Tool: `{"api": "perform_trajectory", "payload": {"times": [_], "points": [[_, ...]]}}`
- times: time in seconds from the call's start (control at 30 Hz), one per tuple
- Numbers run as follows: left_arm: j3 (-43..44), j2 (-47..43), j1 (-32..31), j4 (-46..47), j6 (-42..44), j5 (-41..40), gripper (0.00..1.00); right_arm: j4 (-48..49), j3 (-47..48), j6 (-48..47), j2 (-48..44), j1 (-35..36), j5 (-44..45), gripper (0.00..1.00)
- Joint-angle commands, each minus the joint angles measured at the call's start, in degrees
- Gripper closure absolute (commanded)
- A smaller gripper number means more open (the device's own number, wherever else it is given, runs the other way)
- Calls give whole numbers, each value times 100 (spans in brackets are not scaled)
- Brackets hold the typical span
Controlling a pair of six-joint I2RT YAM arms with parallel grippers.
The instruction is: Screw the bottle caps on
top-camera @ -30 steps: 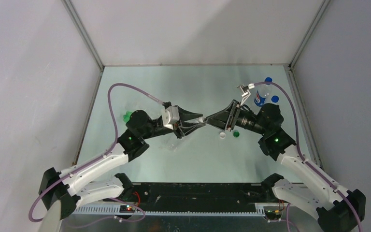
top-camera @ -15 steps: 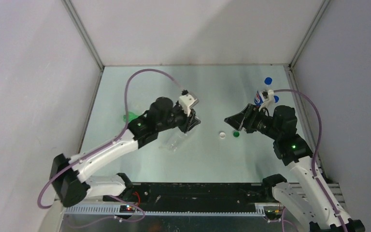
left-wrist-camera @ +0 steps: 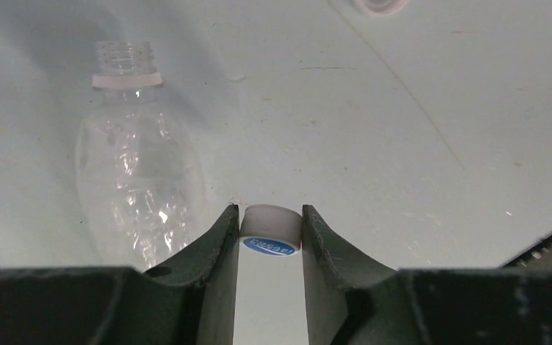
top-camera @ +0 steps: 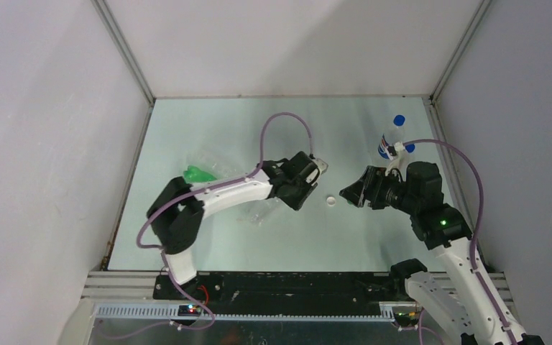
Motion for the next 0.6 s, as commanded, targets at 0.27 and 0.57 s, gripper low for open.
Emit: {"api": "perform_trajectory", "payload": {"times": [0.27,0.57], "points": [[1040,1519,-153,-618,-246,-678,66,-431,273,-491,-233,-18,77,26],[1334,1853,-167,-682,-445,-731,44,-473,280,-604,-261,-16,13,26]]}}
